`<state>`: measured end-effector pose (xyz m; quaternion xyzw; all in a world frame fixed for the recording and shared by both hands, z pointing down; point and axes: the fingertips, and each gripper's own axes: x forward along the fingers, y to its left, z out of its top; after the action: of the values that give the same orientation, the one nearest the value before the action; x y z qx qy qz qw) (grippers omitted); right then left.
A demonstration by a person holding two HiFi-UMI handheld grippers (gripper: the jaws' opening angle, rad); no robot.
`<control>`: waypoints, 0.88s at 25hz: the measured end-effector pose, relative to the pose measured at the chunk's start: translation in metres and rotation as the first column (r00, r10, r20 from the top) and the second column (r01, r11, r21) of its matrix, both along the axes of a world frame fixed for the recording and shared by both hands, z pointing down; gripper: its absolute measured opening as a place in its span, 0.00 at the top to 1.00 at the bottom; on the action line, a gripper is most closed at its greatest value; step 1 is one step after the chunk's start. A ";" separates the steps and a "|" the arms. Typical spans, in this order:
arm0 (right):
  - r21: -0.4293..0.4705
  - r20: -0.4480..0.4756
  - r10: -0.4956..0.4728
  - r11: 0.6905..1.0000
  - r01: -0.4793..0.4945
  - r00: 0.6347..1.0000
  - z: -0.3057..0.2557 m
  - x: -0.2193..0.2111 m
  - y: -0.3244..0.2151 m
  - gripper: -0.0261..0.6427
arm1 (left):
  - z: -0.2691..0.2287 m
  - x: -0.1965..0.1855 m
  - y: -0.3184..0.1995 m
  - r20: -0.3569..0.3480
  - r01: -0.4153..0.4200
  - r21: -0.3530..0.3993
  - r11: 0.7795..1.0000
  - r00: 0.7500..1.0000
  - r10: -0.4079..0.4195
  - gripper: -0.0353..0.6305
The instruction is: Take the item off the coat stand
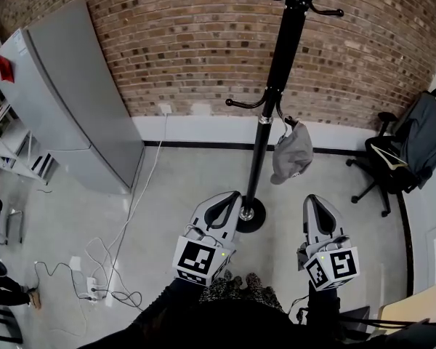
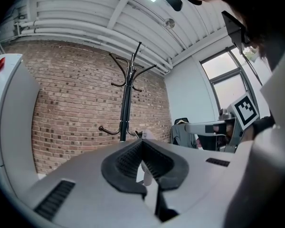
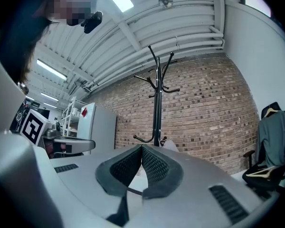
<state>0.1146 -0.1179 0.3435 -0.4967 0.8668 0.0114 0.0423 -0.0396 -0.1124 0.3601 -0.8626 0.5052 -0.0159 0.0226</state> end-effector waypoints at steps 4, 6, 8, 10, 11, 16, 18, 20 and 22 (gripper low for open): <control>-0.016 -0.005 0.002 1.000 -0.003 1.000 0.004 -0.002 -0.015 0.95 | 0.001 -0.002 -0.016 0.003 -0.002 -0.008 1.000 1.000 0.002 0.95; -0.018 -0.005 0.007 1.000 -0.007 1.000 0.006 -0.002 -0.023 0.95 | 0.003 -0.002 -0.025 0.004 -0.009 -0.010 1.000 1.000 0.009 0.95; -0.018 -0.004 0.017 1.000 -0.017 1.000 0.007 -0.001 -0.033 0.95 | 0.004 -0.001 -0.037 0.003 -0.021 -0.009 1.000 1.000 0.021 0.95; -0.017 -0.006 0.032 0.999 -0.032 0.999 0.009 0.001 -0.044 0.95 | 0.005 0.001 -0.051 0.001 -0.037 -0.007 0.999 0.999 0.037 0.95; -0.017 -0.008 0.039 0.999 -0.039 0.999 0.010 0.001 -0.050 0.95 | 0.005 0.002 -0.058 0.000 -0.045 -0.005 0.999 0.999 0.045 0.95; -0.017 -0.021 0.071 0.997 -0.072 0.997 0.011 0.006 -0.079 0.95 | 0.005 0.009 -0.091 -0.005 -0.085 -0.005 0.996 0.996 0.085 0.95; -0.015 -0.023 0.079 0.997 -0.080 0.997 0.010 0.007 -0.089 0.95 | 0.006 0.010 -0.102 -0.007 -0.094 -0.008 0.996 0.996 0.094 0.95; -0.011 -0.022 0.084 0.996 -0.085 0.996 0.009 0.008 -0.099 0.95 | 0.006 0.011 -0.113 -0.006 -0.100 -0.008 0.995 0.995 0.099 0.95; -0.012 -0.022 0.091 0.996 -0.091 0.996 0.010 0.009 -0.107 0.95 | 0.004 0.012 -0.123 -0.004 -0.108 -0.006 0.994 0.994 0.108 0.95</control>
<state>0.1231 -0.2247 0.3530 -0.5358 0.8437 0.0132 0.0291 -0.0277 -0.2352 0.3641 -0.8887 0.4578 -0.0148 0.0197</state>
